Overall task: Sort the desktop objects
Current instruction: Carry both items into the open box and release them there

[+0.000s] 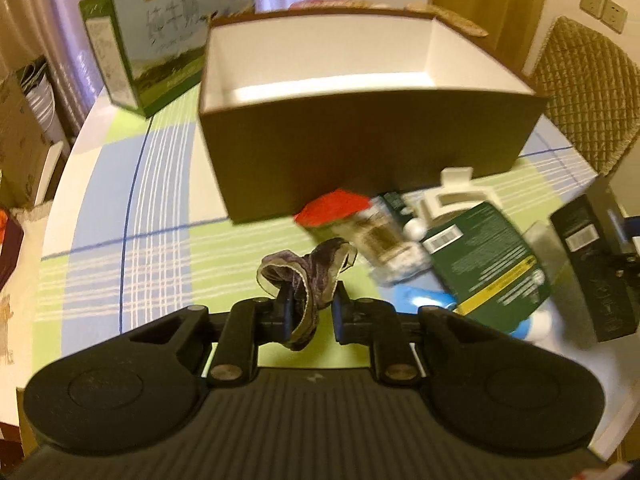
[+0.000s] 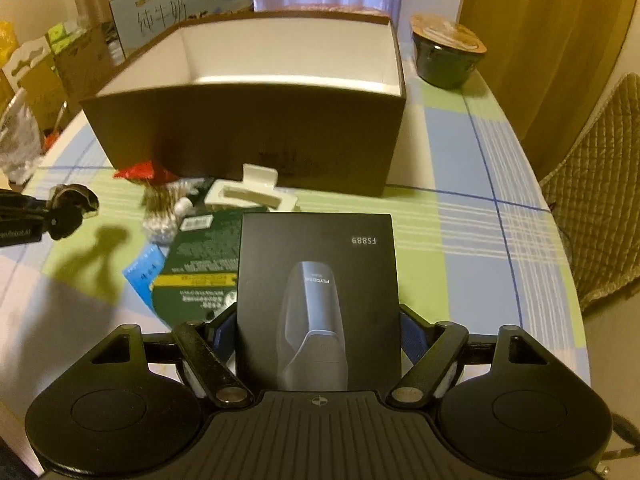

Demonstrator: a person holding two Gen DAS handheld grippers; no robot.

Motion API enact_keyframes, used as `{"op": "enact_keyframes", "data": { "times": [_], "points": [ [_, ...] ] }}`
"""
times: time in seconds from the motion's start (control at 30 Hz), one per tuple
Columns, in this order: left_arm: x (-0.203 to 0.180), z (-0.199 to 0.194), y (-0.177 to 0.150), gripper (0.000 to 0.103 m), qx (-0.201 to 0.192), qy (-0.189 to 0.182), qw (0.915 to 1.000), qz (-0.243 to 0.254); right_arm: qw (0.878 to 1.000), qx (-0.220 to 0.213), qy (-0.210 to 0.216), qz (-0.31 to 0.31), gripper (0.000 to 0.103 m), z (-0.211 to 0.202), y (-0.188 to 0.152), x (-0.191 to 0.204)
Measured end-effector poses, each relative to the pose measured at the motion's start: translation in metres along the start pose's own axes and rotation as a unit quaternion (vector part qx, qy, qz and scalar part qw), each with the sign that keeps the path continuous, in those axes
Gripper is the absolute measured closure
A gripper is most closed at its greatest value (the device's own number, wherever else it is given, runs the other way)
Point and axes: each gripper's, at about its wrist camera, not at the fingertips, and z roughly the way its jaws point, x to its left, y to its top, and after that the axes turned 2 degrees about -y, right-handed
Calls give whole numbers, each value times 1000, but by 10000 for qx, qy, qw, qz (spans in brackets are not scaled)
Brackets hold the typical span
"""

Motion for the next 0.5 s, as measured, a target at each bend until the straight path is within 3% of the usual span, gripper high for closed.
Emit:
{"op": "enact_keyframes", "data": {
  "times": [0.5],
  "points": [
    [-24,-28,52,88,-524,-113,9984,180,9958,-723,508,-226,27,-23,62,16]
  ]
}}
